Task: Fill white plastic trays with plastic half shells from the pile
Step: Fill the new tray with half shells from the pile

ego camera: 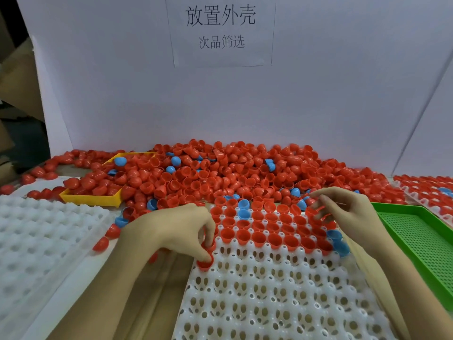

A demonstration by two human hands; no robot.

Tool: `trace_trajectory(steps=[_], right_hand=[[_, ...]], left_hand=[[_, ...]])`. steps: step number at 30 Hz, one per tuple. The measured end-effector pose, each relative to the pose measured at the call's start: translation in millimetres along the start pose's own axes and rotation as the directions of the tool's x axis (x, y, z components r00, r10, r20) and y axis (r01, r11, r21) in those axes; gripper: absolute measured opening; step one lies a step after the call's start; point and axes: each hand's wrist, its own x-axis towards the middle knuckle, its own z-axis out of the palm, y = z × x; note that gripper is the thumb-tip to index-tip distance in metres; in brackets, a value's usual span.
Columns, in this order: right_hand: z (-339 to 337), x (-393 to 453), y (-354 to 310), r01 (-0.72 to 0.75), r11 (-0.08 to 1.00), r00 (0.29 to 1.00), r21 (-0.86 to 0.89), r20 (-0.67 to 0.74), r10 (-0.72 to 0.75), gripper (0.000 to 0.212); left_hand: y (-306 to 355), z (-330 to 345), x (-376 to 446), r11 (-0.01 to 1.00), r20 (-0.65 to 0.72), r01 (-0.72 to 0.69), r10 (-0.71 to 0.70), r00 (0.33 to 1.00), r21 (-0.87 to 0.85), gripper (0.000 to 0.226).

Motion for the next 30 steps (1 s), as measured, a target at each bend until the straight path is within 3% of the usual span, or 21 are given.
trace_trajectory(steps=[2, 4, 8, 10, 14, 20, 22, 24, 27, 28, 30], right_hand=[[-3, 1, 2, -0.01, 1.0, 1.0, -0.008, -0.015, 0.01, 0.026], [-5, 1, 5, -0.026, 1.0, 0.999, -0.009, -0.03, 0.025, 0.025], [-6, 4, 12, -0.055, 0.997, 0.997, -0.045, -0.059, 0.053, 0.025], [-6, 5, 18, -0.067, 0.992, 0.994, -0.104, -0.092, 0.057, 0.025], [-5, 6, 31, -0.119, 0.953, 0.983, -0.279, -0.167, 0.074, 0.024], [-12, 8, 38, -0.15, 0.963, 0.969, -0.225, -0.228, 0.097, 0.027], [-13, 9, 39, -0.156, 0.969, 0.966, -0.193, -0.233, 0.109, 0.027], [-14, 9, 40, -0.163, 0.97, 0.966, -0.181, -0.231, 0.119, 0.026], [-15, 11, 41, -0.154, 0.972, 0.964, -0.179, -0.243, 0.108, 0.025], [-15, 11, 42, -0.149, 0.97, 0.965, -0.194, -0.241, 0.1, 0.022], [-12, 12, 43, -0.141, 0.96, 0.974, -0.243, -0.209, 0.091, 0.013]], left_hand=[[-6, -6, -4, 0.997, -0.011, -0.012, 0.011, 1.0, -0.073, 0.016], [-12, -11, -5, 0.993, -0.113, -0.014, 0.001, 0.994, -0.116, 0.014], [-25, -2, 10, 0.982, -0.325, 0.151, -0.179, 0.929, -0.111, 0.015], [-25, 8, 20, 0.959, -0.316, 0.204, -0.259, 0.913, -0.197, 0.02], [-21, 18, 33, 0.921, -0.3, 0.168, -0.28, 0.912, -0.35, 0.027], [-21, 26, 41, 0.914, -0.379, 0.132, -0.286, 0.88, -0.383, 0.019], [-21, 28, 42, 0.927, -0.416, 0.149, -0.293, 0.861, -0.345, 0.016], [-19, 31, 43, 0.961, -0.519, 0.186, -0.267, 0.812, -0.202, 0.017], [-11, 37, 46, 0.988, -0.661, 0.142, -0.143, 0.736, -0.056, 0.026], [-6, 38, 46, 0.995, -0.667, 0.086, -0.097, 0.739, -0.05, 0.029], [5, 39, 48, 0.998, -0.585, -0.024, -0.015, 0.811, -0.058, 0.043]])
